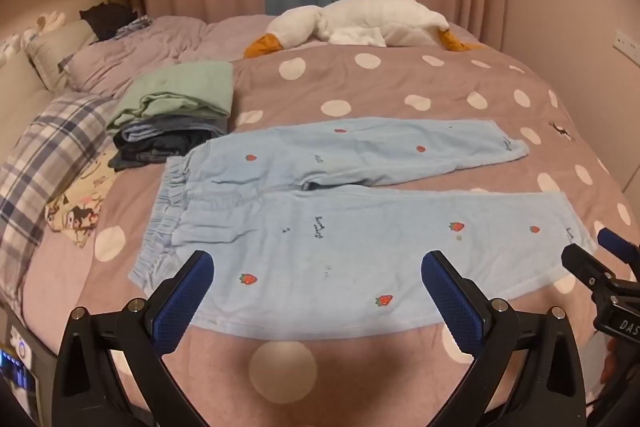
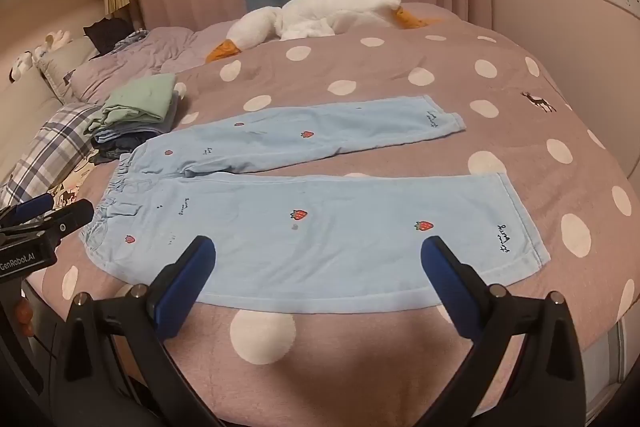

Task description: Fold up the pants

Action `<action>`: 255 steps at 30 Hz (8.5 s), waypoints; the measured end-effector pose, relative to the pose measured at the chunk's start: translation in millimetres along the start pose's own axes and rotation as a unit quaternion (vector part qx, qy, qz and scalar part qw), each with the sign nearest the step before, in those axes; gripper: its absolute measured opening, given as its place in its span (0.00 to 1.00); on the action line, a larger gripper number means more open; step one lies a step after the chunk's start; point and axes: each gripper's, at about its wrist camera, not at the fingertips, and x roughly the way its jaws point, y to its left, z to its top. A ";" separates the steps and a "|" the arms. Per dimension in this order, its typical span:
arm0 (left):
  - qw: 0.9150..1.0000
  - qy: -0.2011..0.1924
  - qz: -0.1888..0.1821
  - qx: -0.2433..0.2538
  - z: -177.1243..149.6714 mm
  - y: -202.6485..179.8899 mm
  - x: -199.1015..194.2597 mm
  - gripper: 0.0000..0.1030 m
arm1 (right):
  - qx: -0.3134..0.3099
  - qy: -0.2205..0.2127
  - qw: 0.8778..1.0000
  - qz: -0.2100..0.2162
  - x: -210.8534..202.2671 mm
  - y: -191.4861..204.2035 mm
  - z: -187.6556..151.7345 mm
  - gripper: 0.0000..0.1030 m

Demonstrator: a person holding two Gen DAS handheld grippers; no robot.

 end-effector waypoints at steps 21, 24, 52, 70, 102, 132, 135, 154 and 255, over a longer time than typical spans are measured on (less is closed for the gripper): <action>1.000 0.009 -0.004 -0.013 -4.1 5.9 1.4 1.00 | -0.016 -0.006 1.000 0.006 -7.6 18.5 3.4 1.00; 1.000 0.007 -0.008 -0.013 -5.1 8.1 0.9 1.00 | -0.018 -0.006 1.000 0.007 -7.6 19.6 3.9 1.00; 1.000 0.011 -0.008 -0.013 -5.9 6.8 0.0 1.00 | -0.025 -0.003 1.000 0.014 -6.4 28.5 0.8 1.00; 1.000 0.018 -0.008 -0.013 -10.5 8.3 4.3 1.00 | -0.025 0.001 1.000 0.016 -3.1 31.1 -1.8 1.00; 0.999 0.033 -0.016 -0.028 -12.6 13.4 15.2 1.00 | -0.045 0.005 0.998 0.033 3.6 39.9 -8.5 1.00; 0.962 0.102 0.055 -0.245 -73.3 162.8 124.5 0.50 | -0.381 0.030 0.912 0.152 126.1 214.5 -69.4 0.31; 0.962 0.100 0.053 -0.247 -69.8 166.2 125.3 0.26 | -0.375 0.037 0.911 0.167 128.9 220.6 -66.5 0.15; 0.978 0.061 0.063 -0.188 -60.9 151.5 74.7 0.26 | -0.253 0.069 0.930 0.257 96.8 195.4 -44.1 0.36; 0.983 0.040 0.000 0.178 82.7 129.3 180.7 0.11 | -0.329 0.064 0.927 0.166 227.2 117.8 154.5 0.08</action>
